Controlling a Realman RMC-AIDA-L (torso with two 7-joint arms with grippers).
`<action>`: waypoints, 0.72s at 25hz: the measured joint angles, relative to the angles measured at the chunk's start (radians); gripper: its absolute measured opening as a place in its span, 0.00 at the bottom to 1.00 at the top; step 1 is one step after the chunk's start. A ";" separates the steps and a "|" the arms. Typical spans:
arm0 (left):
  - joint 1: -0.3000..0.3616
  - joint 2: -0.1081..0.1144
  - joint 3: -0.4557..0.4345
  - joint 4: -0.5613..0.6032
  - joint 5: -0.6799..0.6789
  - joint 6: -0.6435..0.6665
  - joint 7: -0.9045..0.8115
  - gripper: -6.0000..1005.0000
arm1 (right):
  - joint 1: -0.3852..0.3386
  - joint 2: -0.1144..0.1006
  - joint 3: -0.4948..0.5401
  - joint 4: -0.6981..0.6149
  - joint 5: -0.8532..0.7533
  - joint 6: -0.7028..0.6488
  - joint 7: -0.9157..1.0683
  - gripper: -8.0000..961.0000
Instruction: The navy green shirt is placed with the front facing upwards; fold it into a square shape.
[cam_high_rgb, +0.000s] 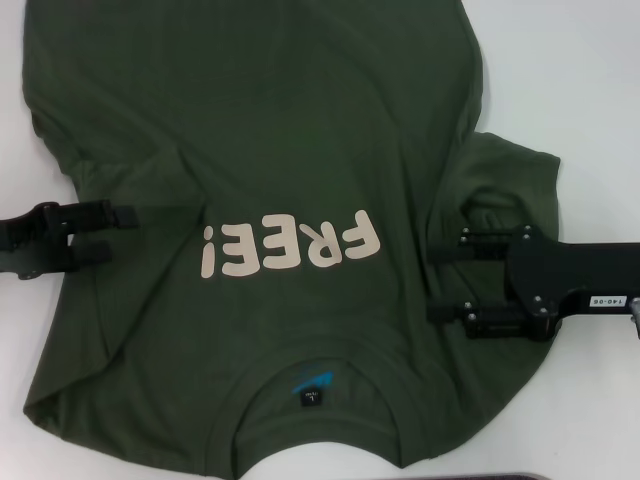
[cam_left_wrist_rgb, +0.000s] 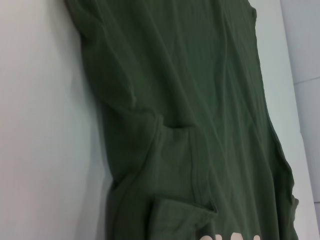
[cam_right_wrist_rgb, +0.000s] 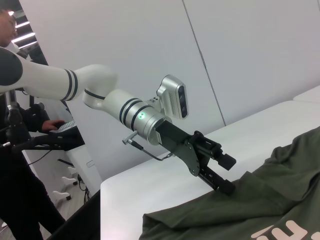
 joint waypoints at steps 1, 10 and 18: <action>-0.001 0.000 0.002 0.000 0.000 0.001 0.000 0.82 | 0.000 0.000 0.000 0.000 0.000 0.000 0.000 0.76; 0.014 0.010 -0.017 0.015 0.000 -0.029 -0.018 0.82 | -0.001 0.000 0.000 0.000 0.000 0.001 0.000 0.76; 0.015 0.007 -0.003 0.016 0.001 -0.055 -0.023 0.82 | 0.001 0.000 0.000 0.000 0.000 0.002 0.001 0.76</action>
